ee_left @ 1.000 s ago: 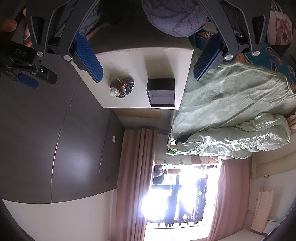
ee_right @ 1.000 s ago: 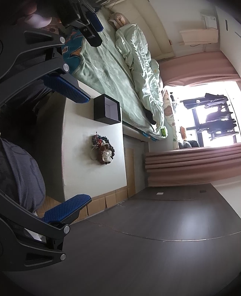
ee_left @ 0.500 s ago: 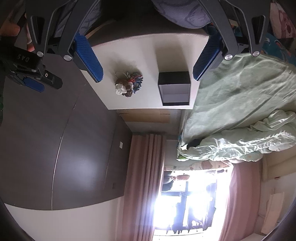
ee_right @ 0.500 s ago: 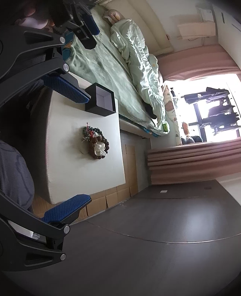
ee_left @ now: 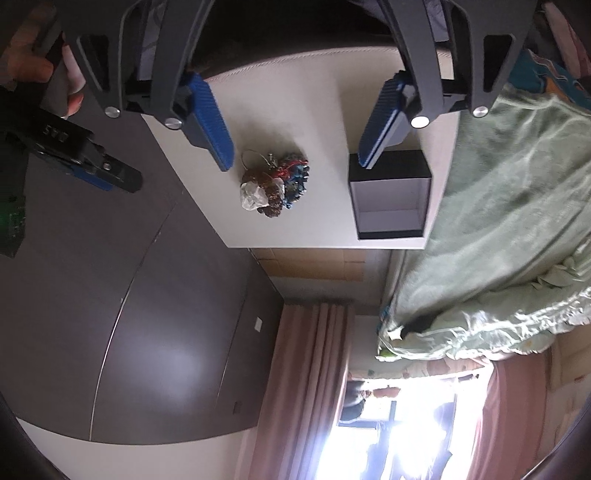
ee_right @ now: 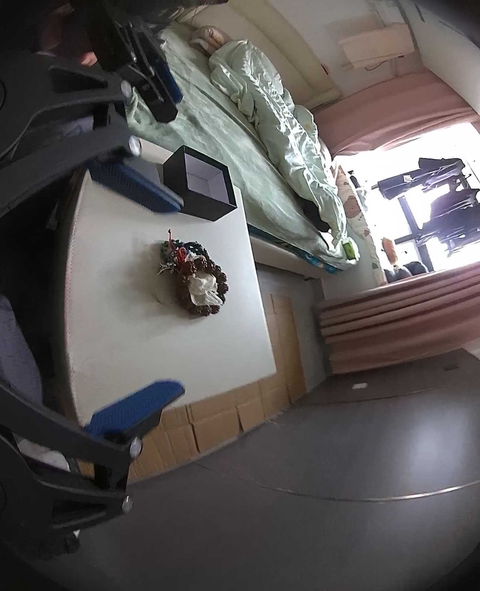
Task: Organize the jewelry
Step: 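Lower the left tool onto the brown bead bracelet and close it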
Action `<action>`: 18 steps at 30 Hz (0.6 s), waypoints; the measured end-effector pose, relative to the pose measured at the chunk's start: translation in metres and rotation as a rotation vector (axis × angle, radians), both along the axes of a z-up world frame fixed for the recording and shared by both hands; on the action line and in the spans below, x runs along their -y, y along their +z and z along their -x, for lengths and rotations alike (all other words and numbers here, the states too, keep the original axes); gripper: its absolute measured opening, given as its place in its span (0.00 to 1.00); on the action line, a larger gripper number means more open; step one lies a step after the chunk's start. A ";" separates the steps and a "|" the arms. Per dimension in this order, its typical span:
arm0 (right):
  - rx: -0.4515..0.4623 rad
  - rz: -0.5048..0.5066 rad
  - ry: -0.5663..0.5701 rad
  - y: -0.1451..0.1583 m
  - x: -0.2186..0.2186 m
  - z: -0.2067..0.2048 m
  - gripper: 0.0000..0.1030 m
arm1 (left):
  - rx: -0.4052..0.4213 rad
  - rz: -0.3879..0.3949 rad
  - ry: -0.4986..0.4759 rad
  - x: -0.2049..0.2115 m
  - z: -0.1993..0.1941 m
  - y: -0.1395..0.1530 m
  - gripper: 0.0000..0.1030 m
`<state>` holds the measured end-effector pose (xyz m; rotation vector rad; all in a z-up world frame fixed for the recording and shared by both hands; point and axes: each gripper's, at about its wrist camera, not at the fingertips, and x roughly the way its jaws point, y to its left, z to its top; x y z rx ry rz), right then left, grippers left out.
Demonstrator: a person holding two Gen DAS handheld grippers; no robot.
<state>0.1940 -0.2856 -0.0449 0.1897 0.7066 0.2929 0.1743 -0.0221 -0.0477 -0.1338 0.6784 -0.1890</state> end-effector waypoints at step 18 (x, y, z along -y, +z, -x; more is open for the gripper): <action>-0.150 -0.221 -0.012 -0.057 0.020 -0.089 0.58 | -0.142 0.085 -0.139 0.032 -0.103 -0.043 0.38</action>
